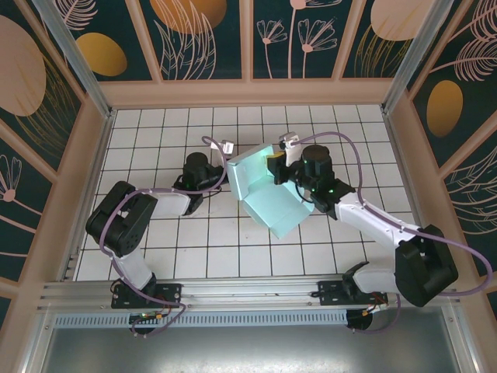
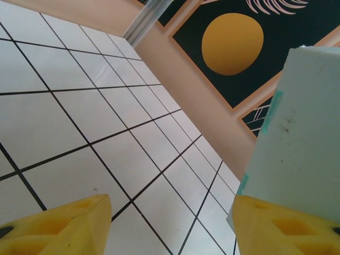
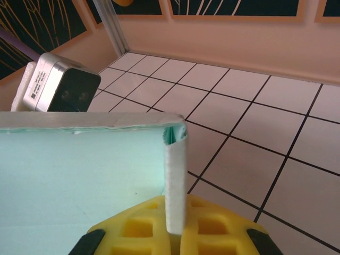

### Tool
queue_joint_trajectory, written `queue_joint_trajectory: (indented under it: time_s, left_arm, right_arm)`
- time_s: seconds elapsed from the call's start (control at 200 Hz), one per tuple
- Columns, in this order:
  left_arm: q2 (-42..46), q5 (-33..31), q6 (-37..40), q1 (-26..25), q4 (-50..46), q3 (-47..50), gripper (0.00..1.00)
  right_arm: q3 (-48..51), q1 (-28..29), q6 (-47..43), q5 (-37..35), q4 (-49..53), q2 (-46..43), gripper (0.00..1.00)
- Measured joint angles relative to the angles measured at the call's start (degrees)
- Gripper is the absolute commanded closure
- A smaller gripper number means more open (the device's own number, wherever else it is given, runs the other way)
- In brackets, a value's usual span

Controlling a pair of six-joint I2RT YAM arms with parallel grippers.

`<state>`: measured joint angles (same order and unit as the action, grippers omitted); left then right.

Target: Fold the paper box

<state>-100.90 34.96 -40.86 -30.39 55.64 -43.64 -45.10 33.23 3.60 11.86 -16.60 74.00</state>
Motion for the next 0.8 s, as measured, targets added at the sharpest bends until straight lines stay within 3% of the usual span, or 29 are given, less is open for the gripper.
queue_joint_trajectory:
  time_s: [0.15,0.325,0.551,0.801]
  left_arm:
    - [0.0,-1.4,1.4,0.5,-1.9,-0.1,0.35]
    - [3.0,-8.1,5.6,0.5,-7.0,0.5,0.31]
    - [11.5,-20.5,6.6,2.8,-8.6,7.6,0.31]
    - [19.4,-25.1,10.6,-0.7,-10.1,9.4,0.35]
  right_arm:
    - [-0.7,0.8,-0.3,-2.3,0.2,1.0,1.0]
    - [-0.7,0.9,-1.4,-5.6,1.4,0.6,1.0]
    - [0.2,0.9,-2.4,-15.8,2.5,-2.2,1.0]
    - [1.0,1.8,-4.0,-26.9,2.4,-2.4,1.0]
